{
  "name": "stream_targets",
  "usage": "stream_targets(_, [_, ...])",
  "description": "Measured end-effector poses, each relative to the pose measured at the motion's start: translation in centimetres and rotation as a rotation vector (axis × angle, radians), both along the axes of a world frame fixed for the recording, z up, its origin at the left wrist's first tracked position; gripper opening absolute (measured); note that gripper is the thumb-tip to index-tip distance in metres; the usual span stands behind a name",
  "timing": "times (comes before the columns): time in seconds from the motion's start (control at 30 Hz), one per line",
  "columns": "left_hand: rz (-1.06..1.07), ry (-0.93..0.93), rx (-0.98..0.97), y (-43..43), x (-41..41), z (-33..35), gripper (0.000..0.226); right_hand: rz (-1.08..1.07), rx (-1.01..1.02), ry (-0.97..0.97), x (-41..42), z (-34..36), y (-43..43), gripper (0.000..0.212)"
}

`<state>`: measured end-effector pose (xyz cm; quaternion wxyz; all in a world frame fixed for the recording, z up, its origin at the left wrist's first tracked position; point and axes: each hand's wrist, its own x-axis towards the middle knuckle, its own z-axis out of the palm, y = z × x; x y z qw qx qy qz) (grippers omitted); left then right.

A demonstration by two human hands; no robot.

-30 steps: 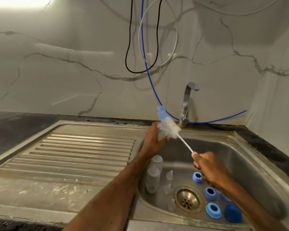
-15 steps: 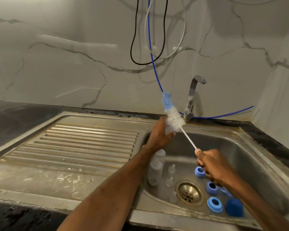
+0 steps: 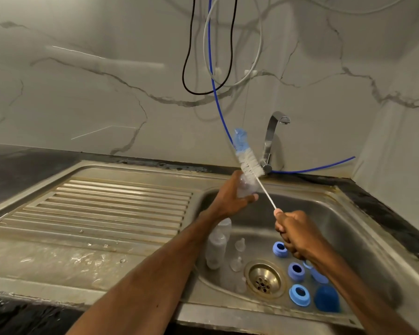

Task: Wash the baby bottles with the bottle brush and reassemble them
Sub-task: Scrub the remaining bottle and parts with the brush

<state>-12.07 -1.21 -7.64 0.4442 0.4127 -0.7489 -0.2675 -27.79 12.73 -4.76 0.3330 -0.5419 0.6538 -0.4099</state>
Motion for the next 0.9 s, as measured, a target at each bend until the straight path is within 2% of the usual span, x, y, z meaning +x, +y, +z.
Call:
stream_targets(0.07, [0.016,0.049,0.008,-0.1,0.0,0.2,0.064,0.024,0.012,-0.031,-0.1,0.0,0.4,0.049])
stream_targets(0.17, [0.104,0.102,0.030,-0.9,1.9,0.0,0.062,0.059,0.029,0.084,-0.3,-0.8,1.0,0.051])
stream_targets(0.23, [0.092,0.021,0.006,-0.8,2.0,-0.2,0.067,0.025,0.003,0.171,-0.3,-0.9,0.2,0.052])
stream_targets(0.33, [0.027,-0.068,-0.047,-0.6,0.5,-0.3,0.070,-0.040,-0.024,0.145,-0.4,-0.3,-0.7,0.052])
stream_targets(0.5, [0.101,0.139,0.028,-1.5,2.3,-0.4,0.059,0.037,0.034,0.150,-0.7,-1.0,0.8,0.048])
stream_targets(0.6, [0.009,0.170,0.103,-0.7,1.3,0.2,0.057,-0.024,-0.003,0.088,-0.4,-0.5,-0.3,0.050])
stream_targets(0.67, [-0.072,0.305,0.198,0.4,0.2,1.2,0.036,-0.067,-0.024,0.035,-0.5,-0.2,-1.0,0.049])
stream_targets(0.73, [-0.109,0.568,0.360,0.7,-0.2,1.8,0.016,-0.080,-0.052,0.094,-0.9,-0.6,-1.0,0.050])
stream_targets(0.83, [-0.034,0.982,0.677,-0.4,0.6,1.8,0.038,-0.038,-0.080,0.128,-1.0,-1.6,-0.5,0.052])
stream_targets(0.9, [-0.018,1.148,0.766,-0.7,1.3,2.0,0.053,-0.008,-0.101,0.128,-0.5,-2.1,-0.3,0.055])
